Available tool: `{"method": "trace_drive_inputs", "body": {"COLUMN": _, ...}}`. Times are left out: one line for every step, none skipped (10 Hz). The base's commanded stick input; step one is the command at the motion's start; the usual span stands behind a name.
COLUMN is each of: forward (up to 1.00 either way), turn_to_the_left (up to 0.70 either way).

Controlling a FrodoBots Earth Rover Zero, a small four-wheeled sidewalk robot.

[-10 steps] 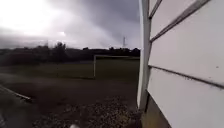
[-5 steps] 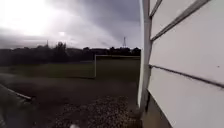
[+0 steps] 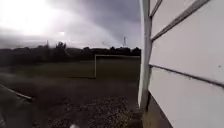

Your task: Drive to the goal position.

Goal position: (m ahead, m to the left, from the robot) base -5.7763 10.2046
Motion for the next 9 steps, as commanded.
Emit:
{"method": "trace_drive_inputs", "body": {"forward": 0.04, "turn_to_the_left": 0.0}}
{"method": "trace_drive_inputs", "body": {"forward": 0.04, "turn_to_the_left": 0.0}}
{"method": "trace_drive_inputs", "body": {"forward": 0.1, "turn_to_the_left": 0.0}}
{"method": "trace_drive_inputs", "body": {"forward": 0.45, "turn_to_the_left": 0.0}}
{"method": "trace_drive_inputs", "body": {"forward": 0.65, "turn_to_the_left": 0.08}}
{"method": "trace_drive_inputs", "body": {"forward": 0.7, "turn_to_the_left": 0.35}}
{"method": "trace_drive_inputs", "body": {"forward": 0.7, "turn_to_the_left": 0.35}}
{"method": "trace_drive_inputs", "body": {"forward": 0.7, "turn_to_the_left": 0.35}}
{"method": "trace_drive_inputs", "body": {"forward": 0.7, "turn_to_the_left": 0.35}}
